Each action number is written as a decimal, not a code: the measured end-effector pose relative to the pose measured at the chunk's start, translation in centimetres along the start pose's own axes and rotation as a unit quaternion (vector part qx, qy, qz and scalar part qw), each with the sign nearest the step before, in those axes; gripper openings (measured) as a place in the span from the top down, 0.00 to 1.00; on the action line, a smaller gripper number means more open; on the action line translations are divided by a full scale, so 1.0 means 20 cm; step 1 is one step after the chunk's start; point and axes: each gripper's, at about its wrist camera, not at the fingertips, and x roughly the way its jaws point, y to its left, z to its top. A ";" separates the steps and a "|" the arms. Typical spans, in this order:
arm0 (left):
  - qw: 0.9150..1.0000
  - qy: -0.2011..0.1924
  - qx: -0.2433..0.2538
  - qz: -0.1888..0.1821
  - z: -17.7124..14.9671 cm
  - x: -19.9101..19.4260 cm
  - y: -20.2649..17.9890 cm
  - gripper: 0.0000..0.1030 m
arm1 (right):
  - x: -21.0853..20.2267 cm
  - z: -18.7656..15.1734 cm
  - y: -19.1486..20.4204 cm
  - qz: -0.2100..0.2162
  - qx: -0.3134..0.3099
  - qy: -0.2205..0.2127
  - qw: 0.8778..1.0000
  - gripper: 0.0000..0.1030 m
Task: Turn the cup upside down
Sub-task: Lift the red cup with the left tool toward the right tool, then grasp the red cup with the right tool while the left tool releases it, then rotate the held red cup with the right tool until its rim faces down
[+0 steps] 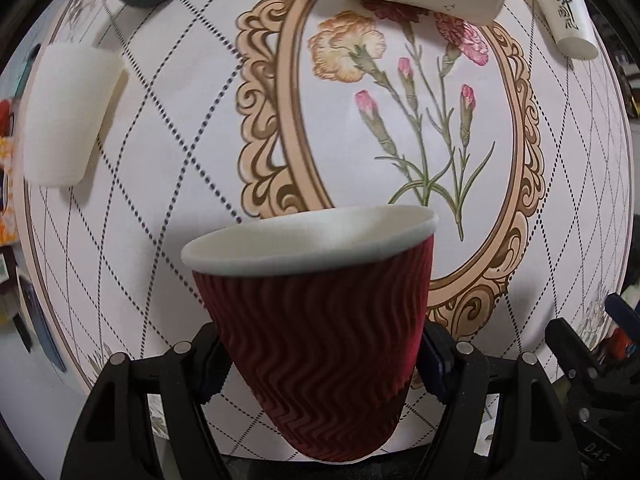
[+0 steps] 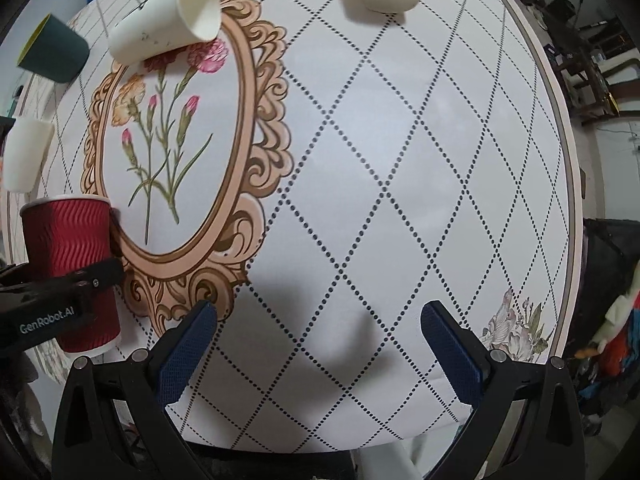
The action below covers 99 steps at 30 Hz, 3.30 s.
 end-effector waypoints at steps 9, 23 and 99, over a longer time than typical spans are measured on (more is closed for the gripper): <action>1.000 -0.002 0.011 0.004 0.03 0.02 -0.07 0.26 | -0.01 0.05 0.00 0.001 0.012 -0.003 1.000 0.00; 1.000 0.009 0.005 0.004 0.01 0.07 -0.03 0.26 | -0.06 0.04 0.01 0.001 0.019 -0.009 1.000 0.00; 0.953 -0.080 -0.293 -0.006 -0.73 0.24 0.93 0.12 | 0.17 -0.58 0.89 -0.327 -0.935 -0.044 -0.128 0.08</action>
